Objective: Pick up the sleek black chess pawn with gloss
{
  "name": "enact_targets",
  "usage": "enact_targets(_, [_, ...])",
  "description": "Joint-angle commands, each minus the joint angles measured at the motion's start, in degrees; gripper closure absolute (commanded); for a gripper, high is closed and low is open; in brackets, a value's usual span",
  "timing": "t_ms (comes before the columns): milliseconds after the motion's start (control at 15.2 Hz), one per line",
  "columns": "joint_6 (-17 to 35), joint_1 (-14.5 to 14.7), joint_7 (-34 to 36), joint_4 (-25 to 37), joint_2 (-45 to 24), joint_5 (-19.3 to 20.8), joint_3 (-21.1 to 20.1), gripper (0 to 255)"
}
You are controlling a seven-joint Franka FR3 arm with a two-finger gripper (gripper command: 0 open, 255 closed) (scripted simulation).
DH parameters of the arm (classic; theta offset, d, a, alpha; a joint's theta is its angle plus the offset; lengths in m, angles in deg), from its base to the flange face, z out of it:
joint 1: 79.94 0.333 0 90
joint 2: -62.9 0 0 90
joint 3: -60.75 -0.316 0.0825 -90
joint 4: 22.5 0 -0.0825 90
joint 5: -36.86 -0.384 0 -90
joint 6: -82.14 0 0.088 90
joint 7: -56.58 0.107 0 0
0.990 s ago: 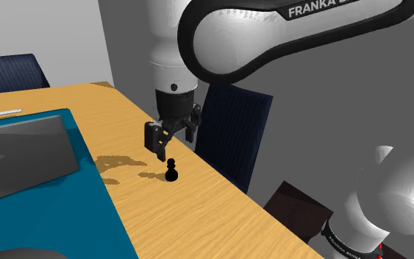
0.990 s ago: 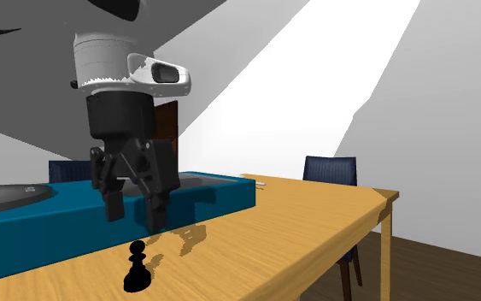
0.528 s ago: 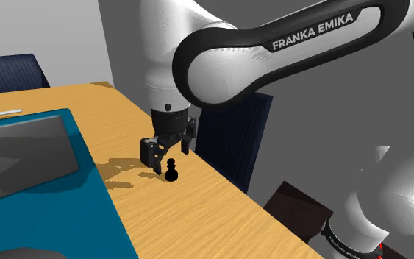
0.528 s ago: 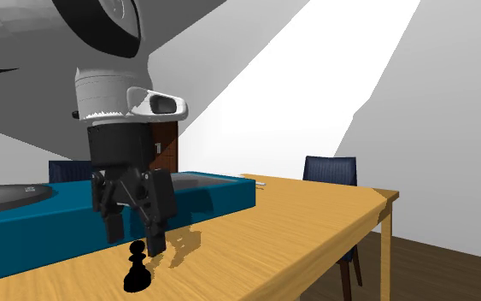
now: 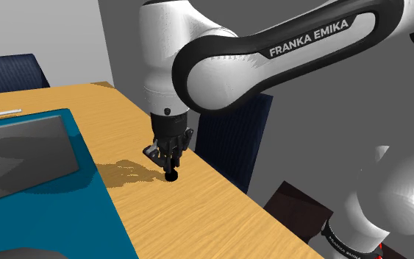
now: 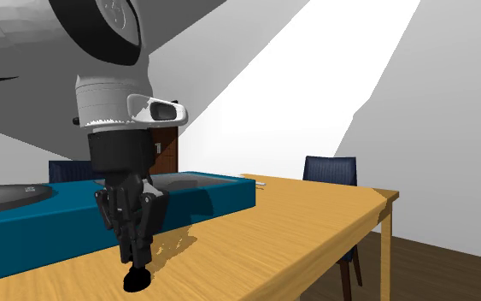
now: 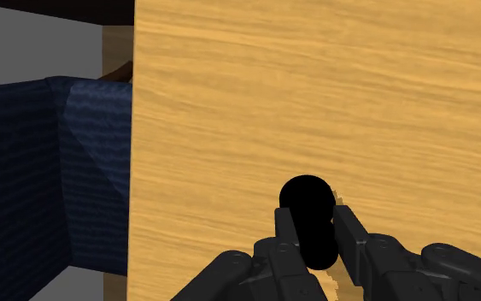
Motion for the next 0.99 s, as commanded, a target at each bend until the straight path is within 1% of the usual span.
enact_targets(0, [0.0, 0.0, 0.0, -0.1, 0.0, 0.0, 0.0, 255])
enact_targets(198, [0.1, 0.0, 0.0, -0.1, 0.0, 0.0, 0.0, 255])
enact_targets(924, [-8.4, -0.1, -1.2, 7.0, 1.6, -0.8, 0.8, 255])
